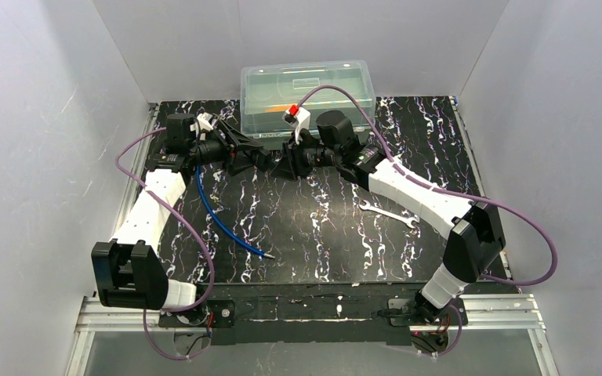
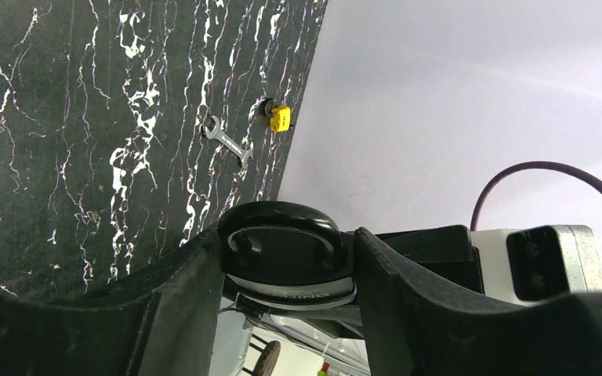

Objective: Lock with the key
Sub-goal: Lock the lock.

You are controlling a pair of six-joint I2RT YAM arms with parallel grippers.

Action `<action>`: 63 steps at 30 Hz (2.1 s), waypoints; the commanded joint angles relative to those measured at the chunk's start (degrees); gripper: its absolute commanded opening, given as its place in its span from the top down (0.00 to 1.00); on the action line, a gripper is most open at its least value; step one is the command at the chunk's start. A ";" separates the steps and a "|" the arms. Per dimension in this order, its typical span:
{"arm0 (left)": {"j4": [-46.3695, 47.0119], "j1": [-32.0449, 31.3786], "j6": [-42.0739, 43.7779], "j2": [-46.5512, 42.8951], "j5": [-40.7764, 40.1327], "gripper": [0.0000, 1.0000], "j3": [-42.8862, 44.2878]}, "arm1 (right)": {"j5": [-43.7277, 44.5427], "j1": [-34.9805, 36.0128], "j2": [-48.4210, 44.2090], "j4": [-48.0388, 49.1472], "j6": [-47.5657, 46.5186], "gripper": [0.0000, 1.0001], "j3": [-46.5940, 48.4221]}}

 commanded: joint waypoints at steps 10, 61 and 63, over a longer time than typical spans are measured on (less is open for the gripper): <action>1.87 0.09 0.14 -2.56 1.76 0.99 0.60 | 1.83 0.49 -0.66 3.22 -0.14 0.59 1.25; 0.68 11.68 0.25 0.34 -4.91 1.00 6.18 | 1.30 3.88 -3.64 1.39 1.14 0.99 -3.89; -1.95 12.63 3.64 0.24 -5.82 1.00 7.03 | 2.22 3.79 -3.59 0.93 0.49 0.99 -3.69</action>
